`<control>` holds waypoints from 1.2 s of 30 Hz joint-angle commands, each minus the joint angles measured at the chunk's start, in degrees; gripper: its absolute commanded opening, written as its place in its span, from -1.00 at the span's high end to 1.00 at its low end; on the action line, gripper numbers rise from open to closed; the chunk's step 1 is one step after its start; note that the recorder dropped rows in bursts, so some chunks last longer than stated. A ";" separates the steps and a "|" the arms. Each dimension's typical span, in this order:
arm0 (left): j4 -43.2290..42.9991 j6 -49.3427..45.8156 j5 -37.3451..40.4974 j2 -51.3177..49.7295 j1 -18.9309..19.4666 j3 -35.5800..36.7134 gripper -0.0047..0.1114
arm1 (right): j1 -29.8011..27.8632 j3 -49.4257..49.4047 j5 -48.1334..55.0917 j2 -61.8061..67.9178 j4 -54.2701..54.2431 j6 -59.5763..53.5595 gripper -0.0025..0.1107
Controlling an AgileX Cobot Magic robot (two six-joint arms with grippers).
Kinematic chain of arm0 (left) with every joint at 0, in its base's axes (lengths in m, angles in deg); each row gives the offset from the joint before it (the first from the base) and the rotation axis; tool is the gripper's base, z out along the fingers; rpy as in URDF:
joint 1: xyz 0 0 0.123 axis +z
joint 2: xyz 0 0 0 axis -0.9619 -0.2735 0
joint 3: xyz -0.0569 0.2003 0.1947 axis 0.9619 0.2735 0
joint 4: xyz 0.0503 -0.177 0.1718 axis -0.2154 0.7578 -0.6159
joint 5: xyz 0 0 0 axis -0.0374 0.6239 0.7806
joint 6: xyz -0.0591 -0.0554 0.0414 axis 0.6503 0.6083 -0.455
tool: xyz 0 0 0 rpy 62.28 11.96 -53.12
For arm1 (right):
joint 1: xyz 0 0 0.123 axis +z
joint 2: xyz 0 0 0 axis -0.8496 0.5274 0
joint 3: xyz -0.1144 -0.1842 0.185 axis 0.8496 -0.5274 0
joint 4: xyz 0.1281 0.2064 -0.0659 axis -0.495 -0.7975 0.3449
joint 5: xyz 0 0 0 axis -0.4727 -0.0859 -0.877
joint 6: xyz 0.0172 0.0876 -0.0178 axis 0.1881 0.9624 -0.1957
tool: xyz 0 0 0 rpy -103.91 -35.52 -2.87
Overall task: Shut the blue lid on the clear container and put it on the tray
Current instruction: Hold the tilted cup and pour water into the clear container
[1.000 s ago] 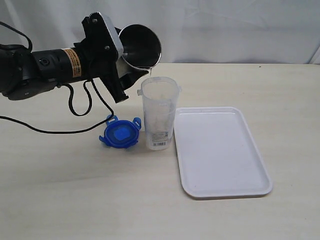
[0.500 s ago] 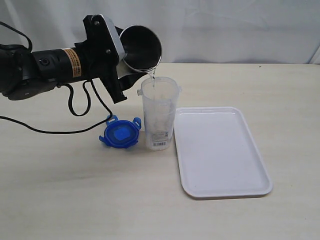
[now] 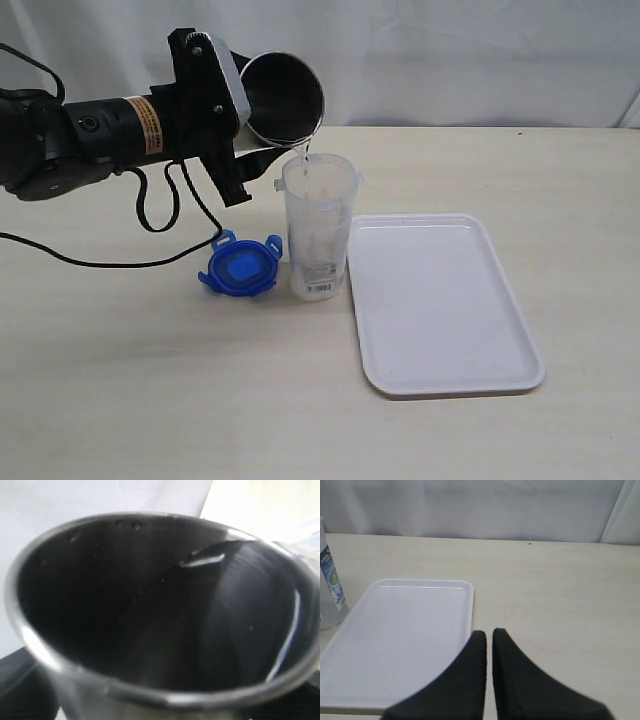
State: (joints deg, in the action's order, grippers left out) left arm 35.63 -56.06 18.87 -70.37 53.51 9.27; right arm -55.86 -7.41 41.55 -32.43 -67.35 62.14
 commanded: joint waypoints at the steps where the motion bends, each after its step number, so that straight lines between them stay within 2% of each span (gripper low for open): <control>1: 3.35 -1.52 -3.82 1.24 -0.08 -1.10 0.92 | -0.24 -0.10 -0.01 -0.25 -0.04 0.06 0.87; 24: 4.00 -7.35 -3.44 1.24 -0.08 -1.10 0.92 | -0.24 -0.10 -0.01 -0.25 -0.04 0.06 0.87; 36: 4.00 -7.35 -3.44 1.24 -0.08 -1.10 0.92 | -0.24 -0.10 -0.01 -0.25 -0.04 0.06 0.87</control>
State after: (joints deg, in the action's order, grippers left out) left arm 37.67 -62.99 18.99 -70.37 53.51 9.27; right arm -55.86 -7.41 41.55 -32.43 -67.35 62.14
